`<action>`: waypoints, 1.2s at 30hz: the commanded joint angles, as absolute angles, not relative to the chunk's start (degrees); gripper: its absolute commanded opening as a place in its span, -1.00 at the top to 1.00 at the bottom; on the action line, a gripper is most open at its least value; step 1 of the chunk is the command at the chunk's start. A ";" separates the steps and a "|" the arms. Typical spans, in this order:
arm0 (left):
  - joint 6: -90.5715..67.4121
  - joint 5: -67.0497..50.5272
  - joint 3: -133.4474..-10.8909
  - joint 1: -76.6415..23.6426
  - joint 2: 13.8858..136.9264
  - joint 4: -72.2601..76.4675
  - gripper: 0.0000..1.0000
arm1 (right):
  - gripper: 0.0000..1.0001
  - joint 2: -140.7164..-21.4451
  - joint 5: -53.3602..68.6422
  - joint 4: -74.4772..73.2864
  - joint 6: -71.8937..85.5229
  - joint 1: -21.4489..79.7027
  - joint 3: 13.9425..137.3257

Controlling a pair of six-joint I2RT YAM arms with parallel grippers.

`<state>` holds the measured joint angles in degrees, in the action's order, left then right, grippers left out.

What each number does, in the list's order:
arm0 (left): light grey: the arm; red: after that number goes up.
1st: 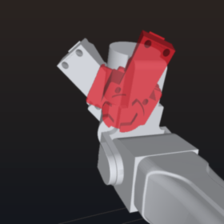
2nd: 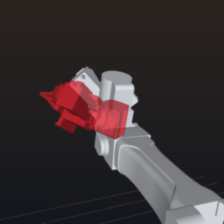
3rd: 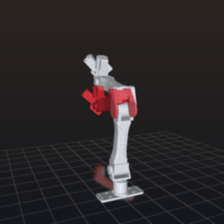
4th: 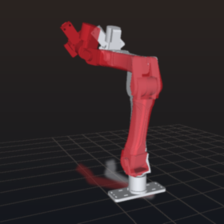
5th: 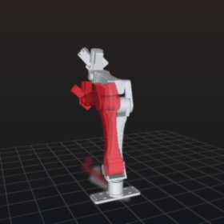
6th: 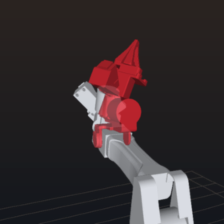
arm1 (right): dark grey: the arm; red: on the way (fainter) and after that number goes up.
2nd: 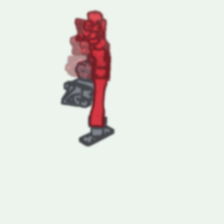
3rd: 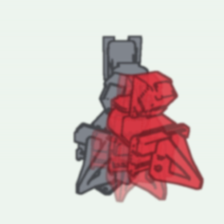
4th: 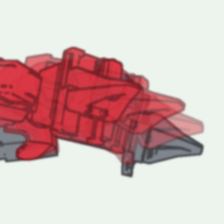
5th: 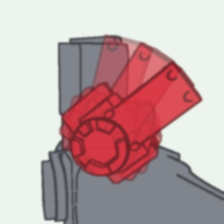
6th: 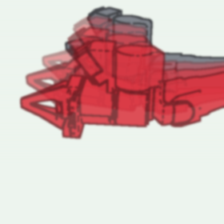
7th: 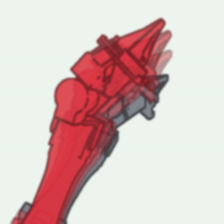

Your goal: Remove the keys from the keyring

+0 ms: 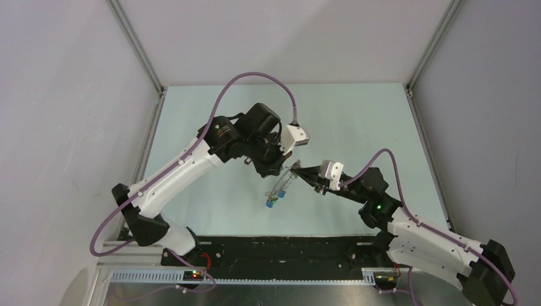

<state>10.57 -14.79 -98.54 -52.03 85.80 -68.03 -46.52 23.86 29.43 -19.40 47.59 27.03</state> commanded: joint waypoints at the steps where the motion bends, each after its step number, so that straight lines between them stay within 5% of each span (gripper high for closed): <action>1: 10.46 -14.88 -98.91 -52.21 83.53 -66.37 1.00 | 1.00 -45.34 27.20 31.79 -21.05 48.28 29.18; 21: 11.85 -14.98 -98.76 -52.22 83.02 -66.47 1.00 | 1.00 -44.09 24.02 25.14 -30.43 53.05 29.18; 25: 12.25 -14.86 -98.96 -52.21 82.30 -66.48 1.00 | 0.31 -43.91 23.05 23.91 -30.86 53.15 29.18; 27: 12.81 -14.98 -98.79 -52.31 81.93 -66.45 1.00 | 0.16 -43.74 23.22 23.72 -30.32 53.15 29.18; 36: 14.95 -13.88 -97.59 -53.01 80.97 -66.47 1.00 | 0.06 -43.70 26.15 27.12 -24.99 50.36 29.18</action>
